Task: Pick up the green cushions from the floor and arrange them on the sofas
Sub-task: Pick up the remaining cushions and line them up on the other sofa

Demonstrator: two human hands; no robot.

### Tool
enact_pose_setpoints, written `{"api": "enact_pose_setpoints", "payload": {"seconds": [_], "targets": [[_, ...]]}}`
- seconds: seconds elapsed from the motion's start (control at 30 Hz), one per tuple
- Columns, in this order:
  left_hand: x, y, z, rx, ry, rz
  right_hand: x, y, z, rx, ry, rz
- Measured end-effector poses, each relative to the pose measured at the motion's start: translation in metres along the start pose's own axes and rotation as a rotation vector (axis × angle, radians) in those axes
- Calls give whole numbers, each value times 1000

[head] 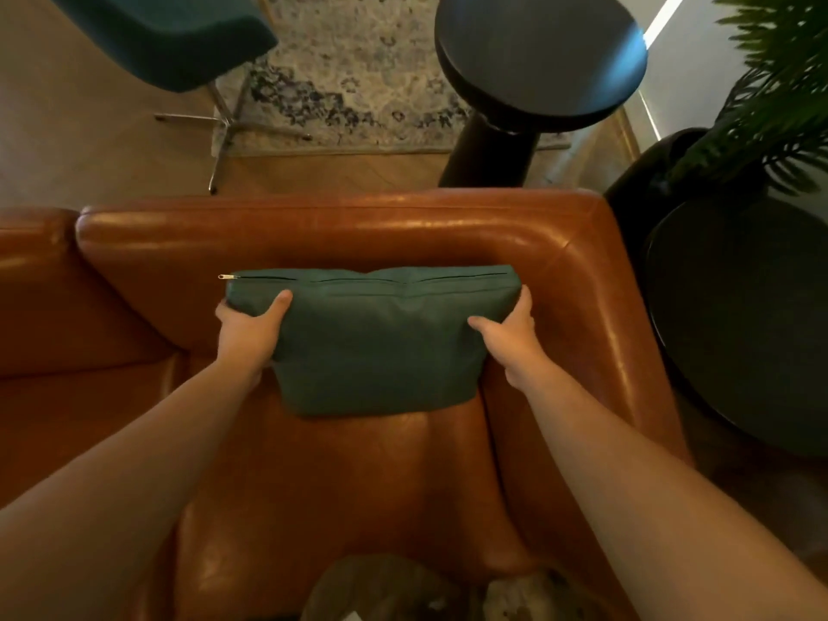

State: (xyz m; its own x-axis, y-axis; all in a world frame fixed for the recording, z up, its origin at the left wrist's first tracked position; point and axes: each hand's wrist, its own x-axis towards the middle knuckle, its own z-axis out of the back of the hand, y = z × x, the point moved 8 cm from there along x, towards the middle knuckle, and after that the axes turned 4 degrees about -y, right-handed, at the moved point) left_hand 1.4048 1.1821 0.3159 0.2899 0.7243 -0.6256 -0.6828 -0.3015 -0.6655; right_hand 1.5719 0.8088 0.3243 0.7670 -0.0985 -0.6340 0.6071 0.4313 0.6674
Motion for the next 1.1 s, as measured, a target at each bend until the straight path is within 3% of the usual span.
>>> {"api": "enact_pose_setpoints", "payload": {"seconds": [0.07, 0.23, 0.53, 0.73, 0.93, 1.1], "targets": [[4, 1, -3, 33, -18, -30, -6, 2, -2, -119, -19, 51], [2, 7, 1, 68, -14, -17, -16, 6, 1, -160, -54, 143], [-65, 24, -2, 123, 102, -8, -69, -2, 2, -57, 83, 25], [-140, 6, -20, 418, 210, -289, -120, 3, 19, -65, 94, 54], [-211, -13, -40, 536, 285, -509, -163, 10, 46, -155, 83, 167], [-249, -18, -50, 577, 328, -588, -186, 18, 66, -261, 78, 287]]}}
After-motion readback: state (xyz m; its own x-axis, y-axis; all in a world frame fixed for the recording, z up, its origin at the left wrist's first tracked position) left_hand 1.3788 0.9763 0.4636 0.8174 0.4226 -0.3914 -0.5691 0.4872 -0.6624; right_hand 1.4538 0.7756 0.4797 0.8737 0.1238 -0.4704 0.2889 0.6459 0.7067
